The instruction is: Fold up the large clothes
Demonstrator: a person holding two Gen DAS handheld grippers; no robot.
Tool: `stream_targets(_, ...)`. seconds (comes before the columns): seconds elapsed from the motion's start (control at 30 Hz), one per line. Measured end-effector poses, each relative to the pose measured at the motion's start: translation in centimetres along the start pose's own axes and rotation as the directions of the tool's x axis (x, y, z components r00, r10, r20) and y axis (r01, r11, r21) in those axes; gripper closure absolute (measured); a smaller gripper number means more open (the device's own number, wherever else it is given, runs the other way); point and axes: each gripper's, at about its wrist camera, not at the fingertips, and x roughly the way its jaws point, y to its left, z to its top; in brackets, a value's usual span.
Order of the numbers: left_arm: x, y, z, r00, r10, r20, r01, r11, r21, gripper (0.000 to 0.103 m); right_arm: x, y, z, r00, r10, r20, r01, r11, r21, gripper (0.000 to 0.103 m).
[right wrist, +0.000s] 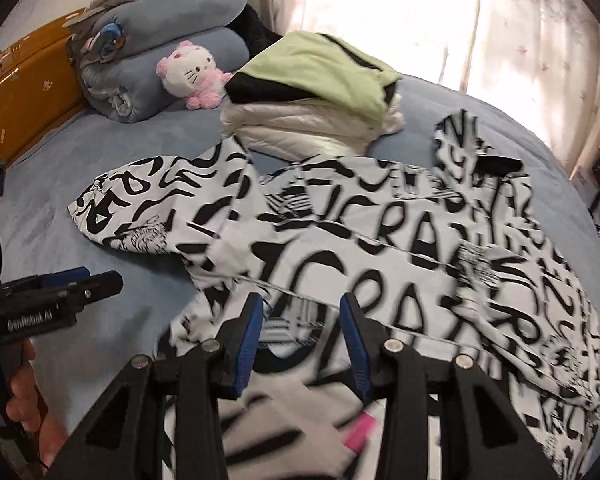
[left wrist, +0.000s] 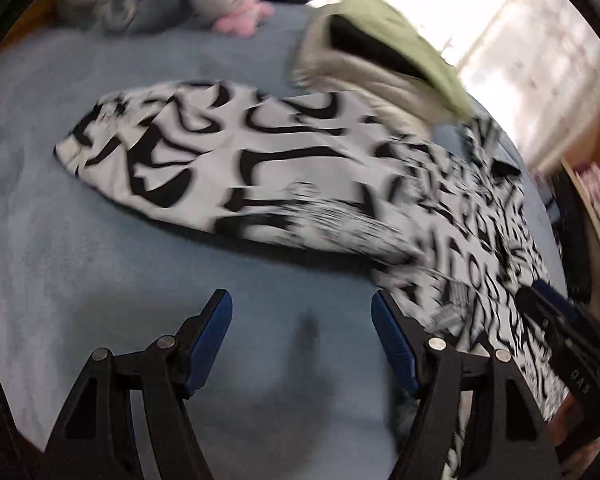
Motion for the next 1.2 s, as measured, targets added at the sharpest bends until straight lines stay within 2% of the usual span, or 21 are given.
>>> stream_targets(0.07, 1.1, 2.4, 1.1, 0.999, -0.04, -0.024, 0.038, 0.998, -0.058, 0.033, 1.5, 1.1, 0.5, 1.0, -0.001, -0.009, 0.0, 1.0, -0.01, 0.063)
stream_targets(0.2, 2.6, 6.1, 3.2, 0.995, -0.098, -0.025, 0.093, 0.983, -0.156, 0.033, 3.9, 2.5, 1.1, 0.999, 0.007, -0.044, -0.008, 1.0, -0.018, 0.063)
stream_targets(0.37, 4.1, 10.0, 5.2, 0.984, -0.175, -0.01, 0.166, 0.946, -0.277, 0.033, 5.6, 3.5, 0.8, 0.998, 0.007, -0.069, -0.01, 0.999, -0.038, 0.063)
stream_targets(0.5, 4.6, 11.3, 6.4, 0.986, -0.164, 0.025, 0.164, 0.939, -0.303, 0.035, 6.9, 3.3, 0.3, 0.994, 0.015, -0.106, -0.018, 1.0, -0.023, 0.063)
stream_targets(0.57, 5.2, 12.0, 6.9, 0.99, -0.137, 0.022, 0.137, 0.933, -0.332, 0.052, 7.2, 3.0, 0.0, 0.992, 0.024, -0.121, -0.025, 1.0, -0.007, 0.063)
stream_targets(0.63, 5.6, 12.5, 7.3, 0.996, -0.087, -0.002, 0.081, 0.937, -0.34, 0.084, 7.4, 2.8, -0.2, 0.991, 0.031, -0.128, -0.03, 1.0, 0.002, 0.063)
stream_targets(0.7, 5.5, 12.6, 7.4, 0.998, -0.056, 0.004, 0.054, 0.933, -0.355, 0.094, 7.3, 2.4, -0.5, 0.991, 0.035, -0.132, -0.033, 0.999, 0.014, 0.063)
stream_targets(0.73, 5.2, 12.4, 7.5, 0.999, -0.039, 0.018, 0.043, 0.934, -0.354, 0.097, 7.2, 2.1, -0.6, 0.991, 0.038, -0.132, -0.036, 0.999, 0.022, 0.063)
stream_targets(0.83, 3.3, 11.1, 7.8, 0.997, 0.048, 0.065, -0.026, 0.95, -0.31, 0.099, 6.5, 1.1, -0.8, 0.99, 0.052, -0.128, -0.046, 0.998, 0.05, 0.063)
stream_targets(0.87, 2.1, 9.7, 8.2, 0.992, 0.08, 0.1, -0.049, 0.958, -0.282, 0.099, 6.2, 0.7, -0.9, 0.991, 0.054, -0.124, -0.047, 0.997, 0.06, 0.063)
stream_targets(0.97, -1.1, 5.3, 9.4, 0.975, 0.107, 0.195, -0.068, 0.977, -0.201, 0.099, 5.2, -0.9, -1.1, 0.992, 0.06, -0.107, -0.05, 0.994, 0.092, 0.063)
stream_targets(1.07, -4.5, 0.3, 10.5, 0.954, 0.098, 0.285, -0.071, 0.992, -0.103, 0.099, 3.7, -3.2, -1.7, 0.994, 0.065, -0.084, -0.053, 0.989, 0.139, 0.063)
stream_targets(1.2, -8.4, -8.1, 10.8, 0.928, 0.011, 0.373, -0.037, 0.997, 0.063, 0.099, 1.5, -7.0, -2.7, 0.997, 0.059, -0.049, -0.047, 0.976, 0.215, 0.063)
